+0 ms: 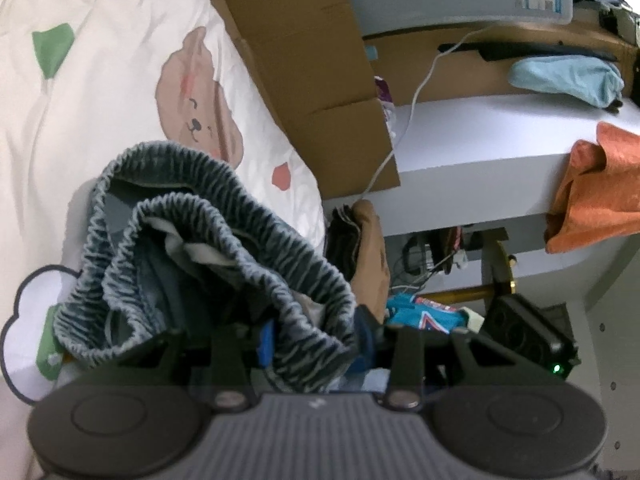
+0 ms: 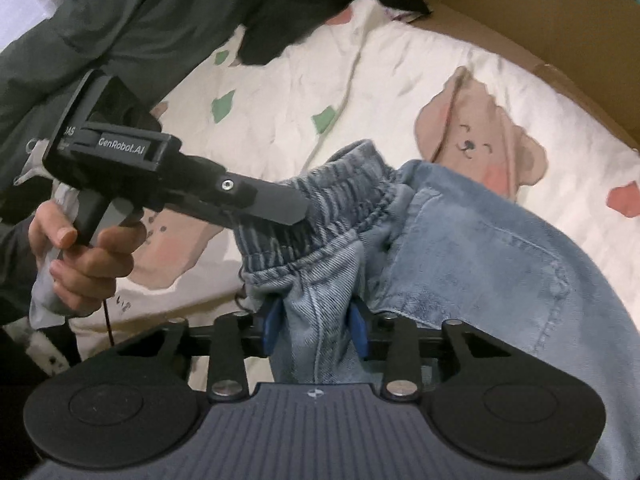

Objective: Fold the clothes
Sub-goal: 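Close the right tool on the elastic waistband beside the left tool, then lift the jeans by the waistband with both tools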

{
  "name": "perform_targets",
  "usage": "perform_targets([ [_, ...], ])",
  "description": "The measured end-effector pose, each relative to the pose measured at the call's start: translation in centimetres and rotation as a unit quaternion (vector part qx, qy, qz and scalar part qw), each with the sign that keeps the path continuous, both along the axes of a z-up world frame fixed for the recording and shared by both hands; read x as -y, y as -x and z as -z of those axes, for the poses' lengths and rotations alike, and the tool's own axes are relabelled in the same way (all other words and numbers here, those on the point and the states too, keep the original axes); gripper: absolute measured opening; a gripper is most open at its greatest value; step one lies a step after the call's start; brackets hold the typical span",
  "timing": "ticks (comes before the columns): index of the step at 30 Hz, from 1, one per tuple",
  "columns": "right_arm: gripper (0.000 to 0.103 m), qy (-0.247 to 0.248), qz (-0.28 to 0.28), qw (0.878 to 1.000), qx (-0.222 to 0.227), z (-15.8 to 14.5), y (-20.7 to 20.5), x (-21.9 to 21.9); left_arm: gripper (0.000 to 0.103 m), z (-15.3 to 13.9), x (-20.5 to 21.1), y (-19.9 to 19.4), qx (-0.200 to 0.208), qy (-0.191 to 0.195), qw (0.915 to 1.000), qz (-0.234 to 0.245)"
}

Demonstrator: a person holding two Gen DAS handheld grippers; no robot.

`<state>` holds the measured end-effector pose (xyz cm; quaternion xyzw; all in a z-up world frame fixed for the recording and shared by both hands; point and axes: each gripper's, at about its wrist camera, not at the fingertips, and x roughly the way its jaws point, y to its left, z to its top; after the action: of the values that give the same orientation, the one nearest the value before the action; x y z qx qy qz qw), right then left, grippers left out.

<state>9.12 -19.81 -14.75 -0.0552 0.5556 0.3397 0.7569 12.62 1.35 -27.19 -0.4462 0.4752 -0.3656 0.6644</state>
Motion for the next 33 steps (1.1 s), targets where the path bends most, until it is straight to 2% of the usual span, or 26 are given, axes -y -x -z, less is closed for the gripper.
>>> perform_targets([
  [4, 0.037, -0.004, -0.020, 1.000, -0.006, 1.3, -0.3, -0.3, 0.042, 0.4, 0.0, 0.0, -0.006, -0.003, 1.0000, -0.004],
  [7, 0.031, -0.022, -0.024, 0.999, 0.003, 1.6, 0.1, 0.1, 0.042, 0.0, 0.2, 0.0, -0.001, -0.010, 1.0000, -0.001],
  [9, 0.022, -0.036, -0.020, 0.999, 0.007, 1.7, 0.3, 0.7, 0.042, -0.1, 0.4, 0.0, 0.003, -0.015, 0.9999, -0.001],
  [14, 0.013, -0.046, -0.011, 0.999, 0.027, 1.5, 0.7, 1.9, 0.043, -0.4, 0.9, 0.1, -0.005, -0.029, 0.9995, -0.014],
  [19, 0.012, -0.008, -0.023, 0.997, 0.068, 0.6, 1.1, 1.8, 0.054, -1.3, 0.7, 0.9, -0.007, -0.055, 0.9979, -0.034],
  [22, 0.011, 0.007, -0.012, 0.996, 0.086, 0.2, 0.9, 2.4, 0.054, -1.4, -0.2, 1.2, -0.014, -0.055, 0.9976, -0.041],
  [27, 0.011, 0.034, 0.009, 0.992, 0.119, -0.5, 0.4, 3.1, 0.057, -1.5, -2.3, 2.3, -0.018, -0.086, 0.9945, -0.057],
  [33, 0.011, 0.087, 0.046, 0.981, 0.167, -1.4, -0.8, 3.8, 0.057, -0.3, -3.8, 3.0, -0.045, -0.105, 0.9909, -0.071],
])
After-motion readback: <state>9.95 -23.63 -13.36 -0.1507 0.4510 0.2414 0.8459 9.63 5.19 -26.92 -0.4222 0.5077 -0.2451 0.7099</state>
